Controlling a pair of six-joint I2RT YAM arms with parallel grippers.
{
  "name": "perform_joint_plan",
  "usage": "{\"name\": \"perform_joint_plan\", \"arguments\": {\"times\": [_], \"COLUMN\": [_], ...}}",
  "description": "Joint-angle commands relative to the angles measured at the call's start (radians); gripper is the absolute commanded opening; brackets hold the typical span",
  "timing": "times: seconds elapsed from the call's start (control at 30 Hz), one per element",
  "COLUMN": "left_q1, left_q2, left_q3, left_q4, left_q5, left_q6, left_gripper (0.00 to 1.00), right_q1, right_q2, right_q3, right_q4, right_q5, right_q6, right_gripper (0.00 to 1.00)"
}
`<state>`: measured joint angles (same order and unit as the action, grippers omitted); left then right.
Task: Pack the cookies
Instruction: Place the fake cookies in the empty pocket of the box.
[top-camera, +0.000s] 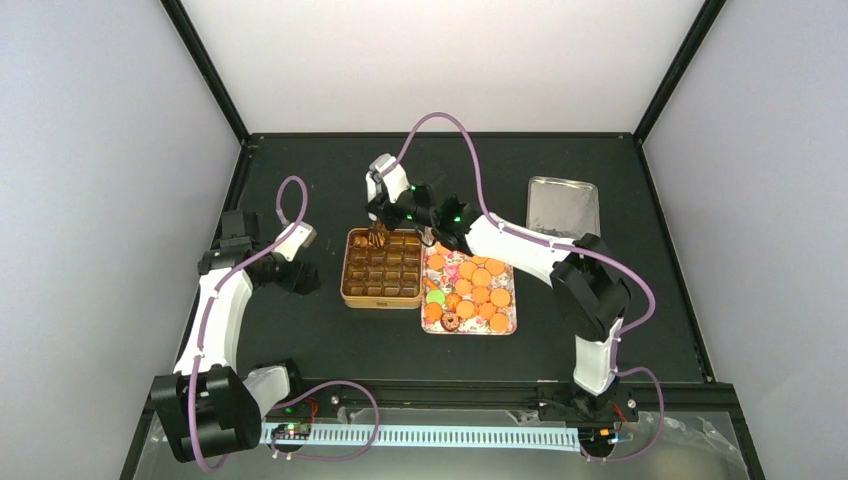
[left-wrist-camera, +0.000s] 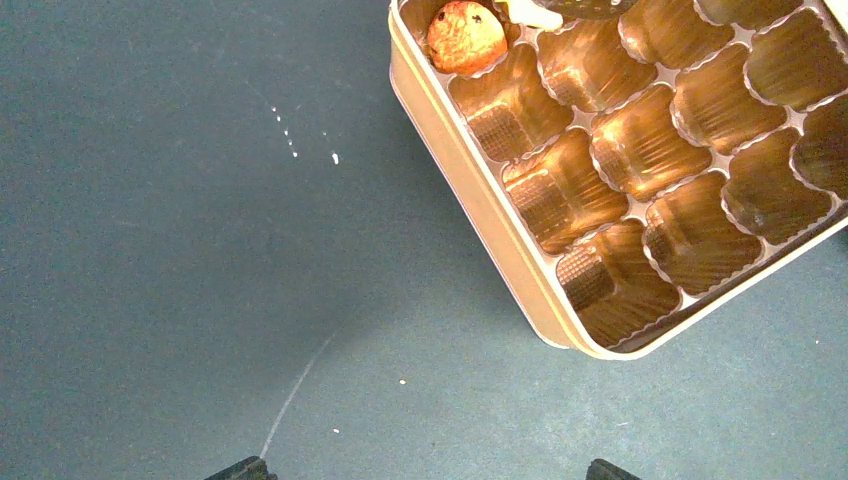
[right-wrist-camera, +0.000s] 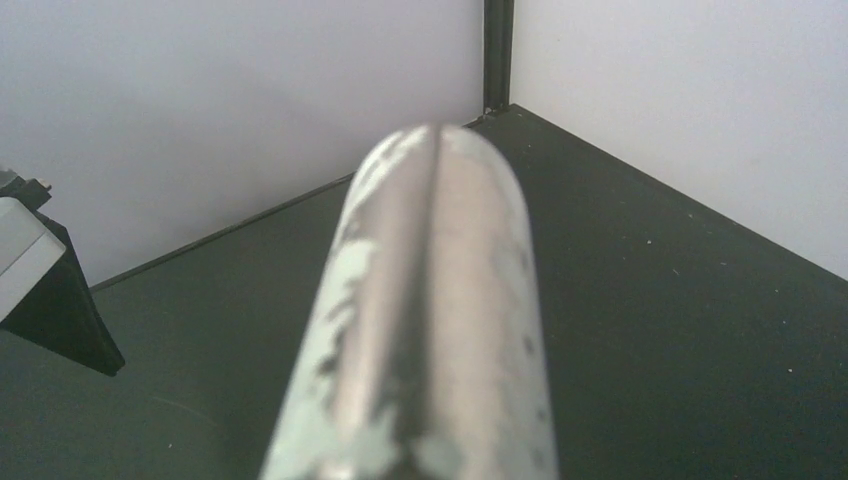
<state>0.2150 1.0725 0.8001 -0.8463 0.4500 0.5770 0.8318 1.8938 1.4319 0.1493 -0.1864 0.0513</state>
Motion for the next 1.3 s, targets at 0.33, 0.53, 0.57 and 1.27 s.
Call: {"name": "perform_joint_plan", "arguments": {"times": [0.33, 0.53, 0.57, 1.27], "left_q1": [0.009, 0.011, 0.012, 0.015], "left_q2": [-0.024, -0.031, -0.031, -0.026], "left_q3": [0.026, 0.022, 0.022, 0.028], "left_q4": [-0.028, -0.030, -0.030, -0.038], "left_q5": [0.022, 0.022, 0.022, 0.034], "left_q6": [0.026, 0.028, 0.030, 0.028], "left_gripper": [0.83, 0.83, 0.83, 0.83], "right_q1": [-0.002, -0.005, -0.005, -0.004], "right_q2": [-0.073, -0.013, -0.005, 0.001], "right_q3": [0.023, 0.071, 0.074, 0.076], "right_q4": [0.038, -0.007, -0.011, -0.007], "right_q5": [0.030, 0.026, 0.023, -0.017], "right_q6": [-0.016, -0.045, -0.045, -0.035], "right_gripper": [0.22, 0.24, 0.25, 0.26]}}
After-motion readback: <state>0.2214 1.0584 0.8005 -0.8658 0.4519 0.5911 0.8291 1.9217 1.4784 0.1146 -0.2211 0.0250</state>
